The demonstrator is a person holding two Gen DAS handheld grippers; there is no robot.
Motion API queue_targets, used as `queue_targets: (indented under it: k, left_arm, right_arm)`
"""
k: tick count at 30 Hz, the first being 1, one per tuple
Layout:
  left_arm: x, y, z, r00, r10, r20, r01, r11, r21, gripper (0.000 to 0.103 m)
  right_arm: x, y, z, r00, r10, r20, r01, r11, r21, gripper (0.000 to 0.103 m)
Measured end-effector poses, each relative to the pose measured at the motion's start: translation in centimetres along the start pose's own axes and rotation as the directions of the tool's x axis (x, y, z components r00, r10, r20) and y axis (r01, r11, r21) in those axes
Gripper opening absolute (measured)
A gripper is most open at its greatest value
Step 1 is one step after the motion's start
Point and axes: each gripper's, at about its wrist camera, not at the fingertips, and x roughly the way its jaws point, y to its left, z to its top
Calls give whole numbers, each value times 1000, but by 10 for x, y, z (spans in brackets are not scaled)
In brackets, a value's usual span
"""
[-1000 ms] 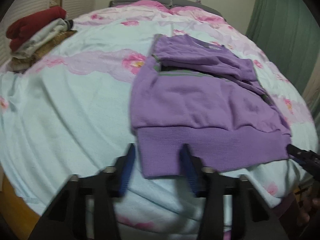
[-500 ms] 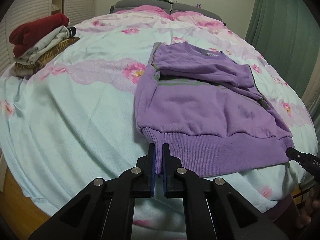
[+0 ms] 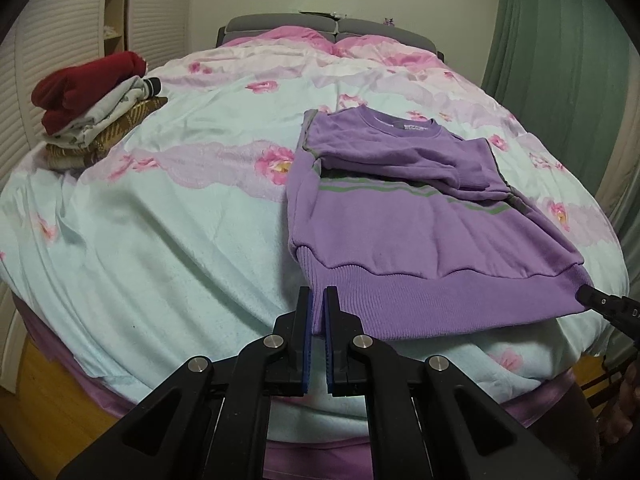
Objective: Fold small clothes
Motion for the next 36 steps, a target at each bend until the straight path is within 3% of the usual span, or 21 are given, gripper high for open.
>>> queue_targets:
  k: [6,12,15,17,21,25,28,29,30,31,32,36]
  left_arm:
    - [10,0,2,1000,7,-12,-7,1000,1,7]
    - [23,2,-8,997,3,-79,-4,1000,-19,9]
    - [28,4,-11,995,0,-99,-3,1000,-31,20]
    - [30,4,-13,994,5,-105,-9,999,-36,34]
    - [33,5,-15,994,5,-105,-9,999,-45,43]
    - [43,3,-17,993,-1,-117,-6,998,-56,50]
    - [45,4,-17,993,-39,-111,30,996,-83,46]
    - [46,4,-17,992,-58,-112,48,995,-86,29]
    - [48,3,-17,989,-79,-122,69,994,-83,21]
    - [48,1,-17,989,-79,-123,69,994,-79,18]
    - [47,1,-17,990,-79,-119,70,994,-81,11]
    - [40,3,-13,992,-91,-92,82,992,-98,9]
  right_arm:
    - [3,3,8,1000,-7,19,7,1000,-12,10]
    - [14,4,1,999,-42,-17,42,999,-30,12]
    - [18,1,0,998,-59,-23,58,998,-20,17]
    - [21,-1,-1,996,-83,-30,82,996,-21,23]
    - [27,-9,-4,994,-97,-48,97,995,3,30]
    - [39,-16,-9,994,-61,-95,66,997,47,37]
    - [46,-19,-13,994,5,-111,5,996,85,37]
    - [47,-18,-13,994,16,-112,-6,996,87,36]
    - [47,-17,-14,993,31,-110,-21,996,87,33]
    - [47,-16,-14,993,40,-109,-30,996,87,19]
    - [47,-15,-14,993,45,-111,-36,996,86,13]
    - [37,-11,-10,997,30,-72,-25,997,77,10]
